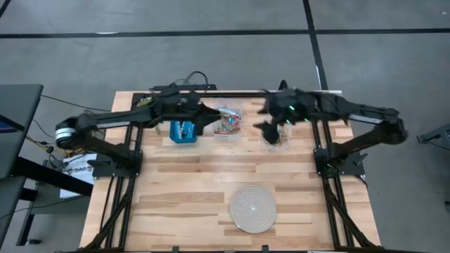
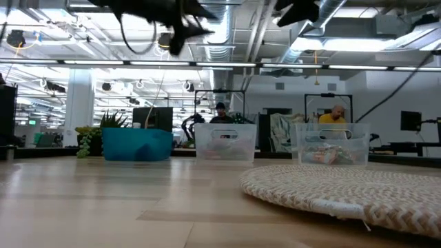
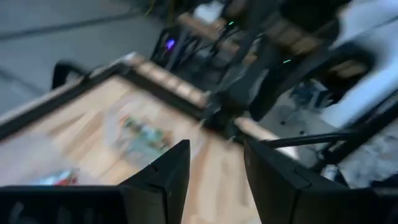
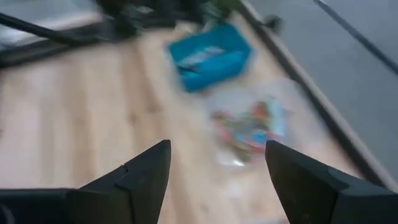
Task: Pick and place Granola Bars by type
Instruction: Return to Home Position
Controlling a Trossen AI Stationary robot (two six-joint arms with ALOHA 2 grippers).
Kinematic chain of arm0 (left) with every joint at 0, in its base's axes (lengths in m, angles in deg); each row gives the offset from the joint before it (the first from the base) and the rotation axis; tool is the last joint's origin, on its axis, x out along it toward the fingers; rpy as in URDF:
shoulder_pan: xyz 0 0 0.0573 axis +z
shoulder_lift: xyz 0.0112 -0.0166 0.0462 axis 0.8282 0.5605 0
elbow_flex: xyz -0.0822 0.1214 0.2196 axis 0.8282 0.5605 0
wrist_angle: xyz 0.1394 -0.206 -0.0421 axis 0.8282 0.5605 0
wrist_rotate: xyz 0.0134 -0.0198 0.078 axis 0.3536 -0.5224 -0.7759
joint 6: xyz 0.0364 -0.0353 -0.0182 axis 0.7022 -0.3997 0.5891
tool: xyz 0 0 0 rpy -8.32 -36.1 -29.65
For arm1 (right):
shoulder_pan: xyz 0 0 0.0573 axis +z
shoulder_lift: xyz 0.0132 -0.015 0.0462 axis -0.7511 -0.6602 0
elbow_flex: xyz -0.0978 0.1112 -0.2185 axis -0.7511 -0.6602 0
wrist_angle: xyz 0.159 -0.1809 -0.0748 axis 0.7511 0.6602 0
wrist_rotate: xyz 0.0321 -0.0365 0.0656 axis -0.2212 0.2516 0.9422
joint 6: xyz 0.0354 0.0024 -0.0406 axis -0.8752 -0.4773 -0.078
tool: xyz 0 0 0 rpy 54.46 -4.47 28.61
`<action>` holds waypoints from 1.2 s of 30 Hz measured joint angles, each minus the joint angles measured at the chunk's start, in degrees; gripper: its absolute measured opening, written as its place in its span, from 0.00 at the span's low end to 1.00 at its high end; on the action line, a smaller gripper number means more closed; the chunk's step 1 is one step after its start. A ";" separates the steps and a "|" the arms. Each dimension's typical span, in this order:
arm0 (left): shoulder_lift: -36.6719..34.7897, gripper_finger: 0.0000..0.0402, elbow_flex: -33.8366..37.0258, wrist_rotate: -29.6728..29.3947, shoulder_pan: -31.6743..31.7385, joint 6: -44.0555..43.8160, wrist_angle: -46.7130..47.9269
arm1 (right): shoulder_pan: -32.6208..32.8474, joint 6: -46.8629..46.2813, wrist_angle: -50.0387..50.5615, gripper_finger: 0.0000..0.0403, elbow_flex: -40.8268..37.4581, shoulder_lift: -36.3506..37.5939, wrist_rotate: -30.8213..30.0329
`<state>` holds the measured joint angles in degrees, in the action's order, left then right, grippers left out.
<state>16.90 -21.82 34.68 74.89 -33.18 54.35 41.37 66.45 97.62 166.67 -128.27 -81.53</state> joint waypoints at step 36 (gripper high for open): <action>-29.50 0.36 3.95 -12.52 -21.18 6.16 18.22 | 15.52 -0.59 -17.49 0.63 -23.33 17.82 1.31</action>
<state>-12.60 -17.87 22.17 53.71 -27.02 72.56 56.89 65.85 80.13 143.34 -110.45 -80.22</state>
